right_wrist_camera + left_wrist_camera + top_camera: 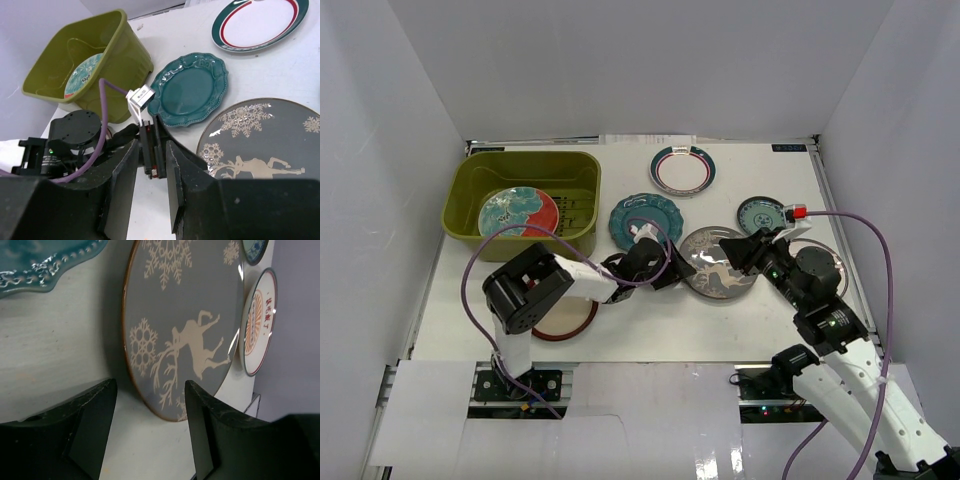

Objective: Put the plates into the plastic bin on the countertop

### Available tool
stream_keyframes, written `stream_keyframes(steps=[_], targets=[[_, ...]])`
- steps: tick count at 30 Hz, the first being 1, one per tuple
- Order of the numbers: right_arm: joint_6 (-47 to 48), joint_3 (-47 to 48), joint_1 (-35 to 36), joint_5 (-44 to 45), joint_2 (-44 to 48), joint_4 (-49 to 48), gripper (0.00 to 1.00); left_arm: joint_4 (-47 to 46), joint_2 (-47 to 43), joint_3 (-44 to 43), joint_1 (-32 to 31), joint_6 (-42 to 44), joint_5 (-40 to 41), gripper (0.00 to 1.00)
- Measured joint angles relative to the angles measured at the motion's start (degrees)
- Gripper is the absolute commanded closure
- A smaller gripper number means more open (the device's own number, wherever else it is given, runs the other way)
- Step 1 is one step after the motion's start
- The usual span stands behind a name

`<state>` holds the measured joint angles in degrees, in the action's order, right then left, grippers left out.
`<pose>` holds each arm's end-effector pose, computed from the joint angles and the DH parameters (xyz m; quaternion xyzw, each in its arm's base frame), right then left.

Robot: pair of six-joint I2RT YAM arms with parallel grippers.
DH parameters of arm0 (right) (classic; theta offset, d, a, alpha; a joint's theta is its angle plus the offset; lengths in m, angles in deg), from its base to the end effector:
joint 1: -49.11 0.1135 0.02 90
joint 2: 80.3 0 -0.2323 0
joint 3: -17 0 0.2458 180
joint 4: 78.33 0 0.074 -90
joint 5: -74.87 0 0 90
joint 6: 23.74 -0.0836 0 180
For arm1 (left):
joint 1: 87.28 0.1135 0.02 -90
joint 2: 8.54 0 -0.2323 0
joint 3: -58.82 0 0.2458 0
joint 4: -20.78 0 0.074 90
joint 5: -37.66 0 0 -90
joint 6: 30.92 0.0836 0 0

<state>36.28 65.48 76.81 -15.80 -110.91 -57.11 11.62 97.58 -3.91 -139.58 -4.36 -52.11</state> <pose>0.1867 0.0991 0.2980 0.0105 0.7274 0.3347 0.5990 0.2409 -0.3111 0.0792 -0.0867 0.8796 -0.3951 0.2502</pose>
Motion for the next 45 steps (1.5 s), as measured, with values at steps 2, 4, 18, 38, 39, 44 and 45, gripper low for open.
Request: stream_keyframes(steps=[2,4,18,38,39,44,45], targets=[[0.02,-0.46,0.0,-0.42,0.46,0.39,0.65,-1.53,1.9,-1.27,-0.28,-1.31,1.27,0.38],[0.0,-0.55,0.0,-0.87,0.76,0.9,0.65,-2.54,3.48,-2.29,-0.68,-2.4,2.75,0.43],[0.35,-0.46,0.0,-2.78,2.75,2.95,0.63,-7.45,6.12,-3.32,-2.32,-7.85,9.49,1.0],[1.68,9.05,0.0,-1.84,5.84,9.51,0.58,5.4,-40.28,11.65,11.65,1.51,-10.23,1.0],[1.73,9.05,0.0,-1.84,5.92,9.66,0.58,7.08,-42.69,10.62,14.58,2.01,-10.58,1.0],[1.73,8.98,0.0,-2.47,5.53,9.77,0.58,15.93,-49.37,1.86,31.89,5.92,-11.39,1.0],[1.73,8.96,0.0,-2.75,5.35,9.77,0.58,17.11,-49.66,0.39,35.28,6.45,-11.52,1.0]])
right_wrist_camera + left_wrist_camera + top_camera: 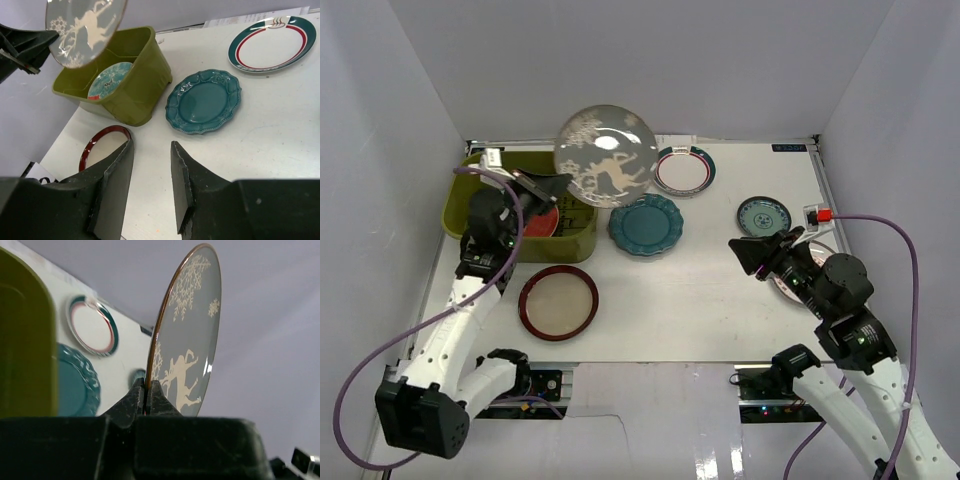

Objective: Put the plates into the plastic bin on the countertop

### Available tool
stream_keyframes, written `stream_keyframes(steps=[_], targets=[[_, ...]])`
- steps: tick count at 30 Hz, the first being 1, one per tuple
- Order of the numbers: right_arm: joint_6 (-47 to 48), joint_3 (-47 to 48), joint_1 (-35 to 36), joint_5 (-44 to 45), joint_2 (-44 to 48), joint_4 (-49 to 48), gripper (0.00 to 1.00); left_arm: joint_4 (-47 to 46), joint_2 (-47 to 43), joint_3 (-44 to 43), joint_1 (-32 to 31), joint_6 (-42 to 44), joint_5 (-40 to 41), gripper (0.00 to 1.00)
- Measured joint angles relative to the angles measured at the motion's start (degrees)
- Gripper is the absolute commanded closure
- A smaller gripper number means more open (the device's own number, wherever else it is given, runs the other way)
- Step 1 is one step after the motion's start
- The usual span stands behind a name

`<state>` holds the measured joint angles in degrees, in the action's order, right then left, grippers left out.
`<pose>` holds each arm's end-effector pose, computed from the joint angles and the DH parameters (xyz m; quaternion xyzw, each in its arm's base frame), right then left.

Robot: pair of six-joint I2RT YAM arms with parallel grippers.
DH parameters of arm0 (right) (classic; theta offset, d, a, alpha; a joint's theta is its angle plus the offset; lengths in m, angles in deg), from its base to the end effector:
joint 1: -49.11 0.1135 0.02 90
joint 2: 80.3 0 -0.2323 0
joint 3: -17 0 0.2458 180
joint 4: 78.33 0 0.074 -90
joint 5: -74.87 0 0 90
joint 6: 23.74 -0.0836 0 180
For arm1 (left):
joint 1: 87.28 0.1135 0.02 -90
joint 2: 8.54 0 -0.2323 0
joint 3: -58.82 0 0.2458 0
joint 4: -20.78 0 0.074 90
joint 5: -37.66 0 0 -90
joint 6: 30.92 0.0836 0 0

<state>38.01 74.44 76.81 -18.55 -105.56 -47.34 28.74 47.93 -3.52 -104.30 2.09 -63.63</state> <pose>0.1530 0.0859 0.3468 -0.0180 0.6995 0.3534 0.6209 0.2745 -0.1011 0.3266 -0.1807 0.6966 -0.4723 0.5090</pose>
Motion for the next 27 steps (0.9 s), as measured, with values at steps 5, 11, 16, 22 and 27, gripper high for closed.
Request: stream_keyframes(steps=[5,11,16,22,27], targets=[[0.11,-0.92,0.0,-1.81,-1.11,-0.24,0.58,2.75,0.35,-0.35,19.47,-0.94,-6.08,1.0],[0.24,-3.17,0.0,-5.07,-3.13,-0.31,0.57,2.99,7.52,4.15,39.12,-6.32,-13.2,1.0],[0.22,-5.95,0.0,-7.54,-4.9,-1.36,0.57,7.15,12.7,4.48,41.24,-4.02,-11.39,1.0],[-0.22,-9.53,0.0,-9.77,-6.27,-4.0,0.57,10.69,15.78,3.04,40.72,1.09,-10.71,1.0],[-0.87,-10.75,0.0,-11.37,-8.5,-6.49,0.56,13.9,19.76,-1.51,39.95,5.55,-10.45,1.0]])
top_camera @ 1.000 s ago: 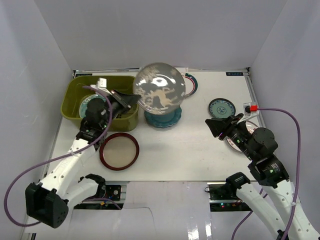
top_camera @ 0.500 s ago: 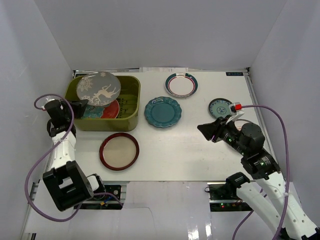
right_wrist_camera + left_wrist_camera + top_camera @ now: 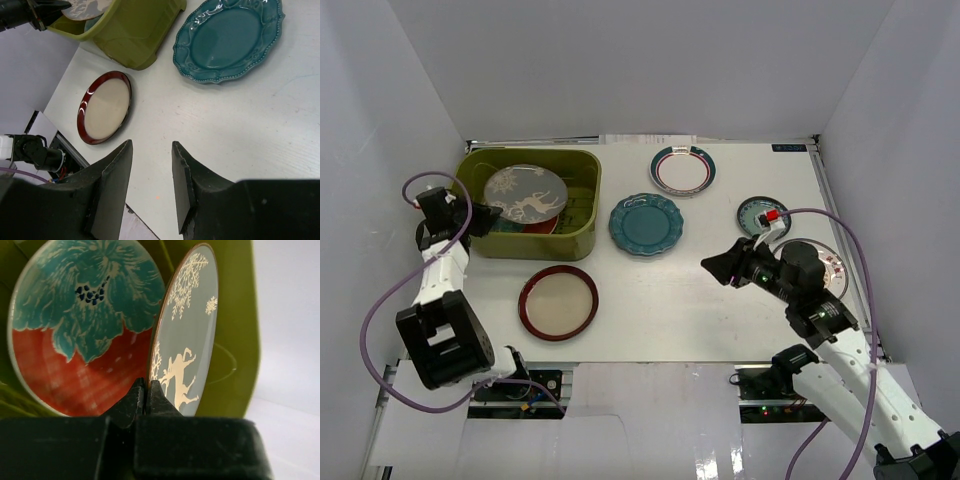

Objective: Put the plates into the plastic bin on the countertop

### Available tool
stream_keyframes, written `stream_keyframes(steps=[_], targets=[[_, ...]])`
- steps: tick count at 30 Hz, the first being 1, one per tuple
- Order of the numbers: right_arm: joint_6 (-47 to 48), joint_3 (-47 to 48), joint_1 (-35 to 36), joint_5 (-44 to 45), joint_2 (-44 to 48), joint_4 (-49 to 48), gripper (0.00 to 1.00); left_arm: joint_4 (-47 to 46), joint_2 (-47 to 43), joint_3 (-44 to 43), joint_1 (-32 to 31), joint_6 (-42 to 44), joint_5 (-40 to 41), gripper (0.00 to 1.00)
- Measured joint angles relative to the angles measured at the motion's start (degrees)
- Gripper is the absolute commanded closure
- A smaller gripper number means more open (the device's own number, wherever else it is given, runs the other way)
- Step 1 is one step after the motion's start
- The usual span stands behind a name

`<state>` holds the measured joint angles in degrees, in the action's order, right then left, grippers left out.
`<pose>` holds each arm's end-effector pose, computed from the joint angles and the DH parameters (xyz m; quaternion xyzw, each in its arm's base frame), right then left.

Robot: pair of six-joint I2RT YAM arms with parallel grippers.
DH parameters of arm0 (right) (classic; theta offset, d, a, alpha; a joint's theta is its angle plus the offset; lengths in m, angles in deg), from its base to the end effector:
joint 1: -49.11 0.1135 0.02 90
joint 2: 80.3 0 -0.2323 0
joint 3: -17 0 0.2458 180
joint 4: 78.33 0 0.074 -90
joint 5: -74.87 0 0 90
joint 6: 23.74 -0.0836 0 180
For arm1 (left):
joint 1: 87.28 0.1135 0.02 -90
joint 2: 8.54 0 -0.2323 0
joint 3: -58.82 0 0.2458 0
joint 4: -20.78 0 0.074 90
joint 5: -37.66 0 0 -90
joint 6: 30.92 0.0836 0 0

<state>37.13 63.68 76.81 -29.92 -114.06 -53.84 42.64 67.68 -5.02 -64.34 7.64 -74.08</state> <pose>0.1832 0.1203 0.2665 -0.0718 0.7693 0.3861 0.5040 0.3161 0.1002 0.2011 -0.4545 0.7448 -0.2746 0.4041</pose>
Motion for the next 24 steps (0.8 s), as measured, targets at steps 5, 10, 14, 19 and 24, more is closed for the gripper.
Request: stream_keyframes(steps=[5,10,14,19,24], targets=[[-1.42,-2.27,0.33,-1.99,-2.69,-4.57,0.57,4.35,3.3,-4.72,-2.71,6.43,2.97,0.89],[-2.38,-4.31,2.84,-2.23,-5.29,-6.56,0.56,6.19,5.22,-6.82,-4.02,10.01,3.87,0.7],[-2.89,-4.37,4.35,-2.01,-5.64,-8.41,0.56,6.03,6.54,-7.8,-4.15,10.4,3.04,0.51],[-3.96,-5.05,7.3,-0.66,-7.41,-12.13,0.55,5.33,6.49,-7.8,-4.44,10.86,2.82,0.25],[-5.64,-8.5,14.19,2.95,-12.57,-16.0,0.53,4.74,4.46,-7.41,-5.14,11.28,2.45,0.02]])
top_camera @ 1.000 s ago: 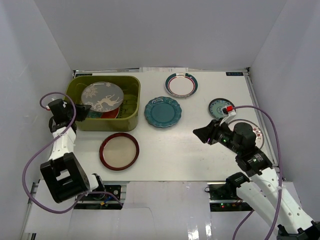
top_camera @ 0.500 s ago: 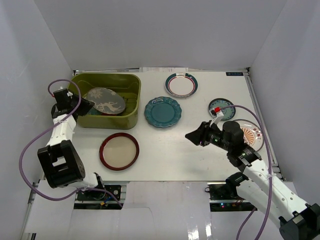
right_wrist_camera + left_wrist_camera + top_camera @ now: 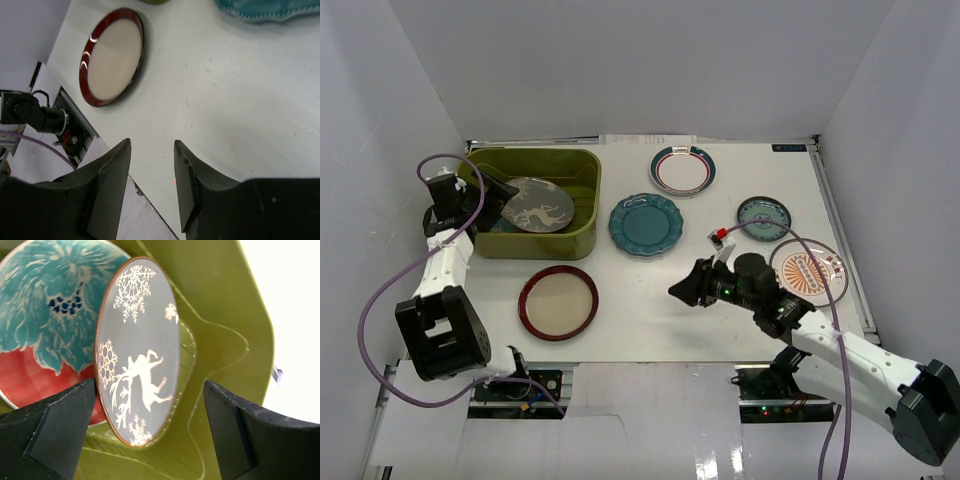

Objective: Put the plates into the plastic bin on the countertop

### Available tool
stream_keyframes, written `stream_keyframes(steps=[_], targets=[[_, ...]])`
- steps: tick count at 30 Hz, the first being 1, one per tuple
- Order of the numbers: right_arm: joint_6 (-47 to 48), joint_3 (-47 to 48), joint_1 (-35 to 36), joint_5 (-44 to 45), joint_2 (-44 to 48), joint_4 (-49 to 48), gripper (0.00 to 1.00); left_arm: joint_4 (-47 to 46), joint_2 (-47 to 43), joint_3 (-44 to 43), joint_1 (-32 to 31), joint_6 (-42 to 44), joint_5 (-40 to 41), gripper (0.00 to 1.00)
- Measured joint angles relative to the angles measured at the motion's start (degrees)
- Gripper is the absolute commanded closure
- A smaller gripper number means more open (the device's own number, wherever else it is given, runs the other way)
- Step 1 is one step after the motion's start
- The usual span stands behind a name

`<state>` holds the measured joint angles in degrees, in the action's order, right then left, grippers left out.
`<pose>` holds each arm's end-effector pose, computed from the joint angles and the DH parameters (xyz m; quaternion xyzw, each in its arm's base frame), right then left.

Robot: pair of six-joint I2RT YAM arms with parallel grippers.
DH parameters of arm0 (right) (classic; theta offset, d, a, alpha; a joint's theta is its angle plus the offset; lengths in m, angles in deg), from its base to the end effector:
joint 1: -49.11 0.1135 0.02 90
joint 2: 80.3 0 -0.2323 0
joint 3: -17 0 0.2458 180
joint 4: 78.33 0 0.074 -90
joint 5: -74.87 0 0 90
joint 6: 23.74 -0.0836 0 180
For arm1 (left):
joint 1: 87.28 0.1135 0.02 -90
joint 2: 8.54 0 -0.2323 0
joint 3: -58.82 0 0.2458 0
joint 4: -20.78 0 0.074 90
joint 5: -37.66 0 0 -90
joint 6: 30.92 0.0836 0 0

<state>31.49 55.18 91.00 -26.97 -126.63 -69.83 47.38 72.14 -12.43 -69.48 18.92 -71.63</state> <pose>0.1763 0.1812 0.2020 -0.1110 0.7924 0.4333 0.4147 0.3403 0.0802 0.2125 -0.3591 0.8054 -0.2332 0.4099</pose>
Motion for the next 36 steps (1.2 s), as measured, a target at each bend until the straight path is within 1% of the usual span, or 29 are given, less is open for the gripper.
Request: stream_keyframes(steps=[3,4,6,7,10,13,15,18,21,23,24,26,30,31,32,34,35,36], targets=[[-1.49,-1.79,4.48,1.44,-4.63,-3.1,0.47,0.5,-2.71,0.09,-0.31,0.68,0.07,0.02],[-2.25,-2.14,5.9,1.95,-6.4,-4.61,0.42,0.57,-3.85,0.09,-0.39,0.87,0.24,0.02],[-3.48,-2.38,8.04,2.75,-10.14,-7.34,0.34,0.72,-6.43,0.09,-0.63,1.4,0.81,0.02],[-4.17,-2.38,9.16,3.13,-12.22,-9.18,0.28,0.76,-7.98,0.22,-0.92,1.84,1.73,0.02],[-6.23,-2.4,11.8,4.02,-18.38,-14.95,0.24,0.48,-12.92,1.16,-2.05,3.23,4.63,0.02],[-8.81,-2.14,14.14,4.96,-25.68,-21.27,0.24,-0.63,-17.99,3.43,-3.48,4.7,7.02,0.02],[-10.54,-1.2,15.74,5.81,-30.91,-24.09,0.24,-0.81,-19.69,4.39,-4.07,5.27,7.67,0.02],[-12.81,1.79,17.68,7.1,-38.1,-27.45,0.28,-1.38,-20.55,5.79,-4.24,5.27,7.32,0.02],[-14.82,6.8,19.23,8.46,-45.13,-30.47,0.3,-1.79,-21.92,7.96,-4.44,4.96,4.35,0.02],[-16.02,10.29,19.87,8.94,-49.16,-31.8,0.33,-1.73,-23.85,8.9,-5.27,4.92,-0.04,0.02],[-16.5,11.98,20.13,9.11,-50.99,-32.61,0.34,-1.7,-24.35,8.98,-5.51,4.94,-0.96,0.02],[-17.57,14.84,20.57,10.23,-53.94,-33.42,0.35,-2.08,-27.15,9.49,-7.39,5.49,-4.96,0.02],[-18.97,20.35,21.05,12.0,-59.82,-33.99,0.38,-3.5,-35.76,12.81,-11.65,6.8,-13.6,0.02],[-19.37,21.2,21.16,12.48,-61.02,-34.03,0.4,-3.54,-38.42,14.32,-12.2,7.13,-15.91,0.02],[-19.76,21.75,21.16,12.98,-62.07,-34.03,0.45,-3.5,-40.63,15.63,-12.48,7.45,-17.66,0.02],[-20.79,22.71,21.16,13.49,-63.73,-35.04,0.48,-2.51,-44.59,17.55,-12.98,8.61,-20.33,0.02],[-21.16,23.69,21.2,13.66,-64.61,-35.04,0.52,-1.88,-46.01,18.05,-13.46,9.31,-21.51,0.02],[-21.35,24.63,21.2,13.73,-65.4,-34.97,0.55,-1.2,-47.06,18.14,-14.23,10.05,-22.43,0.02]])
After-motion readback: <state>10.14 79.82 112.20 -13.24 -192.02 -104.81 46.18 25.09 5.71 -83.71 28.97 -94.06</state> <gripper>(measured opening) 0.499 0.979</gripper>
